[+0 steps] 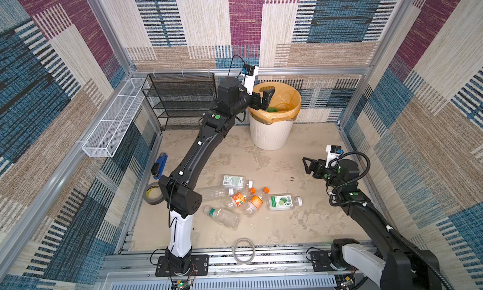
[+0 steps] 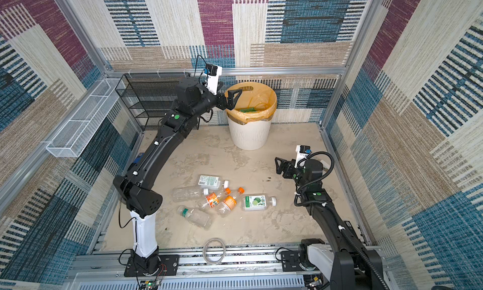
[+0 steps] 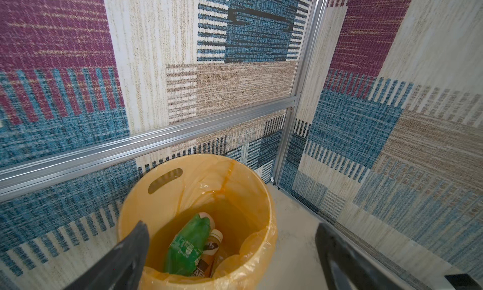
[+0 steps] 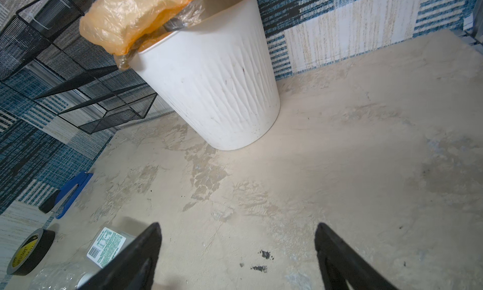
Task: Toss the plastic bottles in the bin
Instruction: 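Draw left gripper back from the bin while right gripper reaches the pile, then lower right gripper onto the lime-label bottle and close on it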
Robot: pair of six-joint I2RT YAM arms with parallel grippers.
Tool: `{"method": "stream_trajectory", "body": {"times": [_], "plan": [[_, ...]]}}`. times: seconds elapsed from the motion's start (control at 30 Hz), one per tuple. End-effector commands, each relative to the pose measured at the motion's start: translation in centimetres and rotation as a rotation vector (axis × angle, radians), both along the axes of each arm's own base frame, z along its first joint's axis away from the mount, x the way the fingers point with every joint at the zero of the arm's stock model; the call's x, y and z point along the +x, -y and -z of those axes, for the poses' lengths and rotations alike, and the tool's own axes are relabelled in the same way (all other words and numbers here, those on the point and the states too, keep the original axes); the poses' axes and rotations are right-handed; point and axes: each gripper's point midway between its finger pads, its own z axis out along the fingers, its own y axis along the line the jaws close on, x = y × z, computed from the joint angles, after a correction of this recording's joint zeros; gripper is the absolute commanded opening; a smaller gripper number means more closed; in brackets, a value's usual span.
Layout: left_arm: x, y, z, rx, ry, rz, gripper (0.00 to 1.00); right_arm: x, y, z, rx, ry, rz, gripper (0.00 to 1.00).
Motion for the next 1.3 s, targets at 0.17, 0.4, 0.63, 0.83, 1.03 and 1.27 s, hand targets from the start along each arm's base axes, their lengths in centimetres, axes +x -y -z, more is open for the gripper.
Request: {"method": "stream_trajectory", "body": {"times": [0.17,0.4,0.63,0.83,1.03,1.27], "plan": [[-2.8,-5.8,1.4,0.076,-0.033,-0.084,0.98,-0.9,-4.6,0.8,-0.086,-0.055,-0.206,0.92],[-5.7,-12.9,7.1,0.12,-0.201,-0.194,0.96,-3.4,-8.7,3.6,-0.177,-0.221,-0.366,0.92],[-9.5,-19.0,14.0,0.177,-0.325,-0.301,0.94,-8.3,-11.7,3.1,-0.112,-0.313,-0.549,0.92],[-10.4,-21.2,17.1,0.167,-0.366,-0.334,0.93,-10.0,-12.0,3.0,-0.116,-0.382,-0.535,0.91],[-10.1,-21.0,18.3,0.134,-0.405,-0.299,0.9,-10.7,-12.4,5.3,-0.132,-0.519,-0.439,0.88],[-10.2,-21.3,18.5,0.12,-0.411,-0.304,0.89,-13.2,-18.4,6.2,-0.054,-0.583,-0.463,0.88]]}}
